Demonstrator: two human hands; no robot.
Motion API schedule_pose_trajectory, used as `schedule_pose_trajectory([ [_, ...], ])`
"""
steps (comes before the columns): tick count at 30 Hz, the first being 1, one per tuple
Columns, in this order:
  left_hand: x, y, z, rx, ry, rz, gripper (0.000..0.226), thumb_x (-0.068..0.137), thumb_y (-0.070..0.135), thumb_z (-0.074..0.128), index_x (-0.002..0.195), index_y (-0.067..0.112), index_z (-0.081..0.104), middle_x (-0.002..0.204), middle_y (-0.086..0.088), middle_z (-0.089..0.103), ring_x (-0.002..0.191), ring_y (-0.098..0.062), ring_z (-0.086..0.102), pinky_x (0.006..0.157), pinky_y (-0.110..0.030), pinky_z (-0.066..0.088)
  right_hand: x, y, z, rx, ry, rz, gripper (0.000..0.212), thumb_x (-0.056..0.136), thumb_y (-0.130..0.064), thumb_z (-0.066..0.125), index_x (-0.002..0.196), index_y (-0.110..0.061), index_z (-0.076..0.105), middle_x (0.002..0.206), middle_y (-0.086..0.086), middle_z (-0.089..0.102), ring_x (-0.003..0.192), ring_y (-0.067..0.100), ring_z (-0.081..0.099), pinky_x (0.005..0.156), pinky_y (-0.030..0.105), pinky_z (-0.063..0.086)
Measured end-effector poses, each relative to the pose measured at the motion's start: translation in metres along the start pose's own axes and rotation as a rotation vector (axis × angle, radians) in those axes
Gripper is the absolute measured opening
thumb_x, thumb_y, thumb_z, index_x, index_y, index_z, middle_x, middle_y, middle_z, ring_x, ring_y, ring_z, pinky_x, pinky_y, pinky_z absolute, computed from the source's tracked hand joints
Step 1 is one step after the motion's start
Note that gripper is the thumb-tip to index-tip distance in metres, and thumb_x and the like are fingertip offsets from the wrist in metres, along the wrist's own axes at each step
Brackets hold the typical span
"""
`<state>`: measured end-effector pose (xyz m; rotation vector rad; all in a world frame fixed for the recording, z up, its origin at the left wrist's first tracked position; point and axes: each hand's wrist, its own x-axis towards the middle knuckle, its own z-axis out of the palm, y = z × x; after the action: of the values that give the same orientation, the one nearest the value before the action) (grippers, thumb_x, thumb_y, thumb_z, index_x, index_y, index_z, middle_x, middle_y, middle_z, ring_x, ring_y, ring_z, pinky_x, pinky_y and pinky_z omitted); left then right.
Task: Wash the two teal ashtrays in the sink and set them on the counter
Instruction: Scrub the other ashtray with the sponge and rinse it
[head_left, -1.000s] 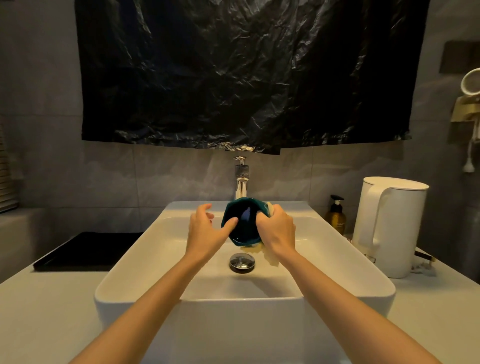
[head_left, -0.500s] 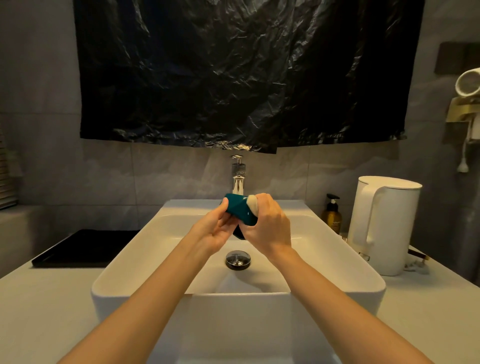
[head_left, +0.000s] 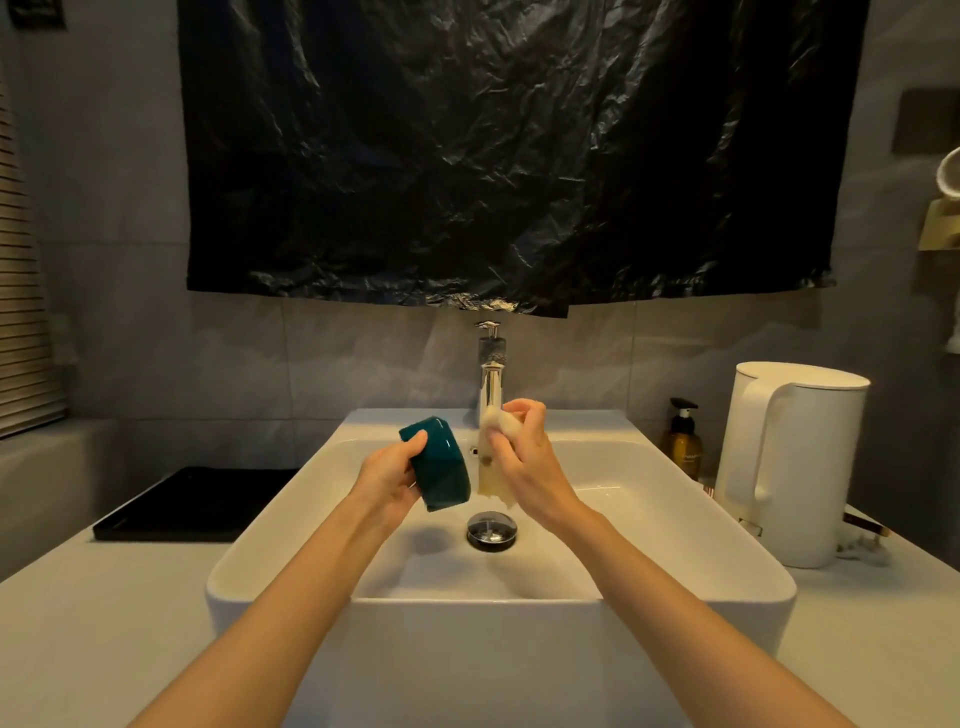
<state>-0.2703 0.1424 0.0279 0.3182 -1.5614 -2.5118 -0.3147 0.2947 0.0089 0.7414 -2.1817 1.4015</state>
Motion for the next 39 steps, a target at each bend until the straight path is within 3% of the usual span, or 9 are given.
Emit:
schedule_pose_trajectory([
  [2,0.001,-0.001,-0.002,0.103,-0.011,0.02,0.041,0.094,0.018,0.055,0.13,0.003,0.045,0.114,-0.015,0.058,0.105,-0.029,0.055,0.082,-0.039,0.048,0.0,-0.002,0.0,-0.004,0.013,-0.027,0.017,0.1,-0.029,0.045,0.11,-0.03,0.032,0.108,-0.002,0.05,0.092,0.017,0.055,0.076,0.035,0.054],
  [4,-0.002,-0.003,0.001,0.206,-0.047,0.05,0.037,0.095,0.023,0.052,0.127,0.005,0.048,0.111,-0.014,0.06,0.103,-0.027,0.056,0.081,-0.037,0.049,0.0,-0.003,0.0,-0.036,0.048,-0.096,0.017,0.096,-0.029,0.055,0.11,-0.028,0.046,0.102,-0.007,0.057,0.089,0.01,0.057,0.071,0.021,0.053],
  [6,-0.004,-0.005,0.004,0.252,-0.101,0.073,0.034,0.096,0.027,0.049,0.125,0.007,0.049,0.11,-0.014,0.06,0.101,-0.025,0.057,0.077,-0.033,0.05,0.0,-0.003,0.0,-0.07,0.12,-0.163,0.018,0.09,-0.027,0.064,0.108,-0.025,0.061,0.102,-0.009,0.061,0.092,0.001,0.055,0.075,0.01,0.047],
  [9,-0.005,-0.005,0.004,0.248,-0.149,0.1,0.035,0.097,0.028,0.047,0.123,0.006,0.052,0.109,-0.015,0.061,0.098,-0.024,0.058,0.071,-0.03,0.052,-0.002,-0.003,-0.004,-0.082,0.139,-0.303,0.023,0.087,-0.024,0.068,0.109,-0.019,0.069,0.105,-0.003,0.064,0.093,0.003,0.057,0.08,0.013,0.049],
  [14,-0.006,-0.001,-0.001,0.191,-0.1,0.091,0.032,0.098,0.027,0.046,0.122,0.007,0.052,0.104,-0.014,0.061,0.093,-0.023,0.059,0.07,-0.031,0.053,-0.01,-0.007,0.002,-0.113,-0.021,-0.432,0.025,0.084,-0.023,0.07,0.109,-0.016,0.072,0.106,0.002,0.063,0.097,0.012,0.058,0.08,0.016,0.054],
  [20,-0.01,-0.004,0.004,0.278,-0.183,0.089,0.026,0.098,0.027,0.046,0.115,0.01,0.054,0.104,-0.012,0.06,0.093,-0.02,0.055,0.071,-0.028,0.049,0.0,-0.007,-0.004,-0.032,0.15,-0.258,0.019,0.087,-0.016,0.068,0.105,-0.014,0.073,0.102,-0.002,0.063,0.091,0.005,0.058,0.077,0.017,0.054],
  [27,-0.01,0.004,-0.01,-0.002,-0.196,0.02,0.033,0.098,0.027,0.044,0.124,0.008,0.053,0.11,-0.014,0.06,0.102,-0.026,0.057,0.083,-0.038,0.051,-0.008,-0.012,-0.003,-0.002,-0.019,-0.355,0.015,0.082,-0.011,0.072,0.097,-0.015,0.074,0.094,-0.005,0.063,0.09,0.008,0.059,0.075,0.017,0.053],
  [32,-0.016,0.002,-0.003,0.134,-0.208,0.09,0.019,0.098,0.027,0.046,0.106,0.014,0.057,0.1,-0.01,0.059,0.095,-0.022,0.055,0.076,-0.031,0.05,-0.005,-0.013,-0.004,-0.044,0.095,-0.357,0.016,0.085,-0.01,0.069,0.099,-0.016,0.073,0.096,-0.01,0.058,0.094,0.0,0.056,0.075,0.011,0.05],
  [39,-0.011,0.003,-0.008,0.153,-0.125,0.113,0.024,0.097,0.027,0.048,0.112,0.01,0.055,0.097,-0.009,0.061,0.09,-0.02,0.057,0.072,-0.03,0.05,-0.012,-0.015,0.0,-0.062,-0.073,-0.417,0.016,0.079,-0.011,0.074,0.094,-0.015,0.076,0.096,-0.004,0.061,0.091,0.005,0.057,0.074,0.011,0.05],
])
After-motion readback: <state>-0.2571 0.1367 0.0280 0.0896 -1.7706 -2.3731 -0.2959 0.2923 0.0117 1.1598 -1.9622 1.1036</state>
